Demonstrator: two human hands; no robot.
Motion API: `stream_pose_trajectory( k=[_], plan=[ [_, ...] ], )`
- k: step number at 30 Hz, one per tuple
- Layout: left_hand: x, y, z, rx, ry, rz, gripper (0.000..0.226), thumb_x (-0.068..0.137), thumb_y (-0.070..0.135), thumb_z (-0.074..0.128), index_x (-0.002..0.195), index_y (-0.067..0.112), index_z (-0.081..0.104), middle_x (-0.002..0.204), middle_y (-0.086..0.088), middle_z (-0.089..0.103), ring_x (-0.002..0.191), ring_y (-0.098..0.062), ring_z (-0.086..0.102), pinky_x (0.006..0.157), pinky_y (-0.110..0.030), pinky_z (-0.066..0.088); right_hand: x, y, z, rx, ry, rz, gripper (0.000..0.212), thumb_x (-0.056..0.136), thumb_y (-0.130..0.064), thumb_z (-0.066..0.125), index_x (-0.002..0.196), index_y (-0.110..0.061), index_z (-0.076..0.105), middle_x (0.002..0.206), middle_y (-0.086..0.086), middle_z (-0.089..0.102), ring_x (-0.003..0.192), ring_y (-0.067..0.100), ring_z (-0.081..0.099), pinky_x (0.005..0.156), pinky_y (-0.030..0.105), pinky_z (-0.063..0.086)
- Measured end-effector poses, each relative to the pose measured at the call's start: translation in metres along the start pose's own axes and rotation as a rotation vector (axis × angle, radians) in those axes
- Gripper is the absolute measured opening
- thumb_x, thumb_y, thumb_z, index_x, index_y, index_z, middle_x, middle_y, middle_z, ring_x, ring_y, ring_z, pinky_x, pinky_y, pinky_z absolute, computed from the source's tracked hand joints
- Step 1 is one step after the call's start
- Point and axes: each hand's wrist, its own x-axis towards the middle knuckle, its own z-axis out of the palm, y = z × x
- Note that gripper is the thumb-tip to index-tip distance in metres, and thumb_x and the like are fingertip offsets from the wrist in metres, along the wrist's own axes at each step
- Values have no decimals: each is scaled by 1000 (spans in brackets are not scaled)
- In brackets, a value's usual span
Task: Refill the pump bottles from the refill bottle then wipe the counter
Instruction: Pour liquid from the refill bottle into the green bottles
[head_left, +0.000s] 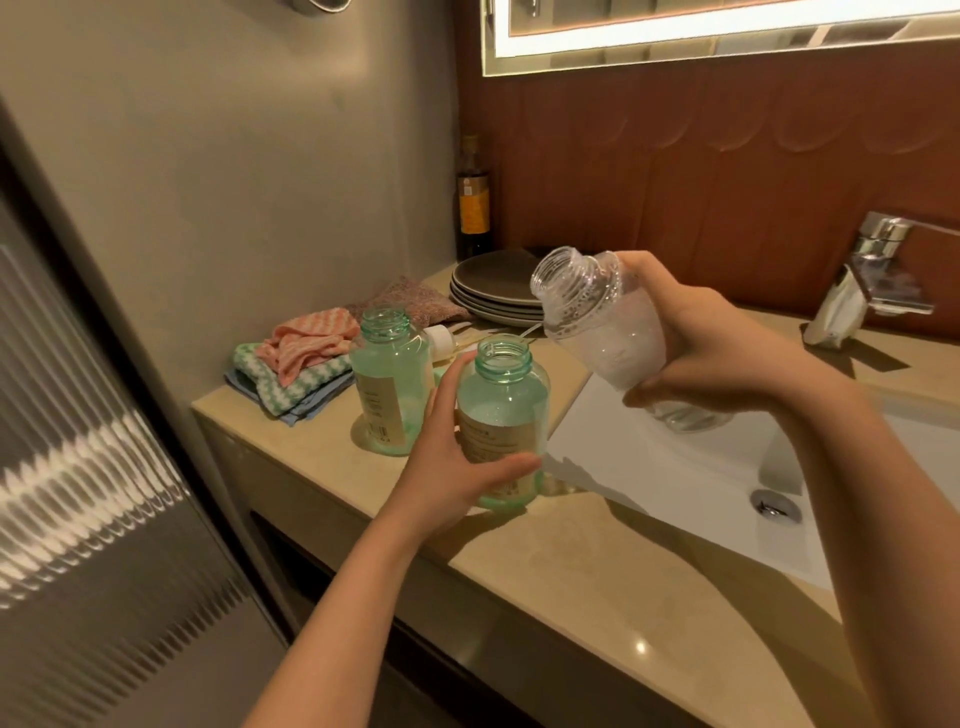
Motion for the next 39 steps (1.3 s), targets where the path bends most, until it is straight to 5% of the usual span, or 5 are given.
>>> stream_pose_trajectory(
  k=[9,19,29,35,39],
  plan=[
    [3,7,-21,-32,-168,-87,96,64,13,80,120,61,18,132,22,39,120,10,43,98,-12,39,-6,-3,-10,13,27,0,108,57,-3,82,135,-42,18,114,-1,54,99,24,55,82,45,52],
    [-10,10,19,30,246,36,108,58,26,87,145,34,23,133,16,41,122,1,43,96,-11,41,-8,-4,-12,-78,55,5,107,59,-3,80,133,-46,16,117,3,54,100,29,53,83,52,48],
    [-1,16,-6,-158,-45,-76,107,59,-3,82,146,24,26,129,11,52,107,10,55,83,-11,47,-5,-6,-6,-147,46,-34,109,61,-3,81,136,-43,14,129,5,51,107,31,52,85,51,48],
    [-8,5,10,-73,69,-41,111,50,10,90,128,53,23,139,14,42,126,-2,45,100,-23,43,-1,-2,-1,-227,60,-68,106,63,1,78,139,-39,15,130,5,49,112,30,49,92,51,44],
    [-16,-8,20,-58,95,-8,118,59,-9,83,131,53,13,136,30,33,121,19,37,87,-3,40,2,3,1,-335,110,-79,102,67,4,74,140,-39,16,125,5,51,109,29,49,89,45,43]
  ],
)
